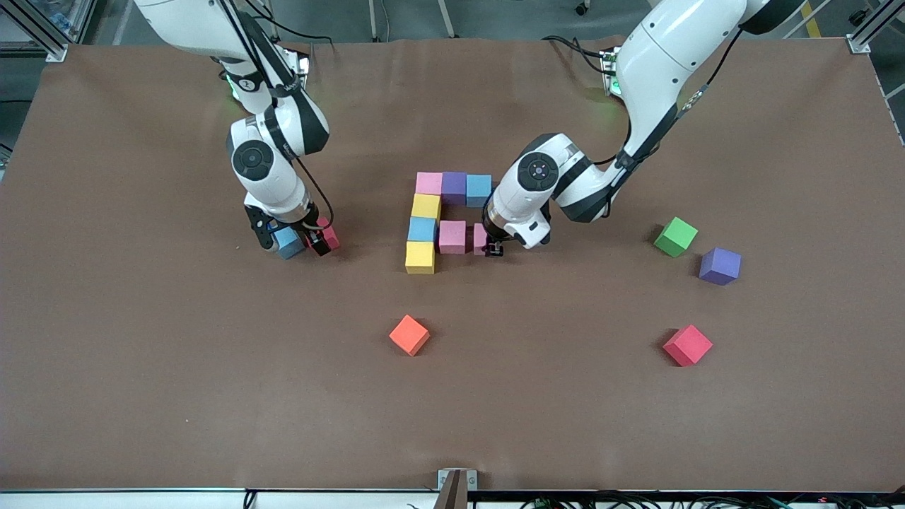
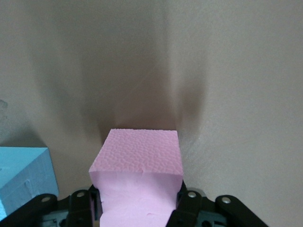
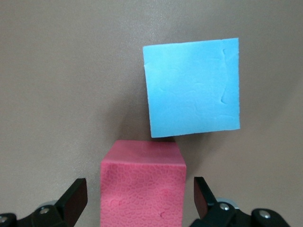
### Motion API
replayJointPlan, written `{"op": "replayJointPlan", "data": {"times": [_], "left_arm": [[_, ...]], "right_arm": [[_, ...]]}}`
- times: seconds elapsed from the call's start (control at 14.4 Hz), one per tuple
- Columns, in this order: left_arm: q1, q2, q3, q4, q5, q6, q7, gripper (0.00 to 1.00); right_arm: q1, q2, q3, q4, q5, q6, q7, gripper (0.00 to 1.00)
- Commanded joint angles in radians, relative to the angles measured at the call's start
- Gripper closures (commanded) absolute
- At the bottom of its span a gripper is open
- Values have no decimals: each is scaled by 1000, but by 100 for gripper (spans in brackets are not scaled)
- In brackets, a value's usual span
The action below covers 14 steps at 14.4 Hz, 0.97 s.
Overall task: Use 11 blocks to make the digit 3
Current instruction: 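Carry the red cube toward the column base with the right gripper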
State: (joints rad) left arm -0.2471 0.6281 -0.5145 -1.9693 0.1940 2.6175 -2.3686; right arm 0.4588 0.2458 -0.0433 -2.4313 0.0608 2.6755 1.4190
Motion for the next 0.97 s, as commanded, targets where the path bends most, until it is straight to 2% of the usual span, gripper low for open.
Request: {"op": "replayJointPlan", "data": {"times": [0.0, 0.14, 0.21, 0.28, 0.35, 0.42, 0.49, 0.62, 0.9], "left_arm": [[-12, 33, 1, 32, 18, 7, 6, 78], [-17, 36, 2, 40, 18, 9, 6, 78], [-20, 36, 2, 44, 18, 7, 6, 78], [-23, 41, 2, 50, 18, 9, 6, 78], [-26, 53, 2, 65, 18, 7, 5, 78], [-26, 55, 2, 67, 18, 7, 5, 78], [-26, 55, 2, 69, 18, 7, 6, 78], [-26, 55, 2, 67, 18, 7, 6, 78], [-26, 55, 2, 69, 18, 7, 8, 76]], "right_arm": [[-8, -10, 0, -14, -12, -6, 21, 11], [-8, -10, 0, -12, -12, -6, 21, 19], [-8, -7, 0, -12, -12, -6, 21, 28], [-8, -3, 0, -9, -12, -8, 21, 54], [-8, 1, 0, -6, -12, -6, 21, 74], [-6, 3, 0, 3, -12, -8, 18, 86], [-6, 3, 0, 23, -12, -8, 3, 91], [-6, 29, 0, 114, -13, -61, -35, 93], [-8, 148, 3, 427, -7, -352, -213, 97]]}}
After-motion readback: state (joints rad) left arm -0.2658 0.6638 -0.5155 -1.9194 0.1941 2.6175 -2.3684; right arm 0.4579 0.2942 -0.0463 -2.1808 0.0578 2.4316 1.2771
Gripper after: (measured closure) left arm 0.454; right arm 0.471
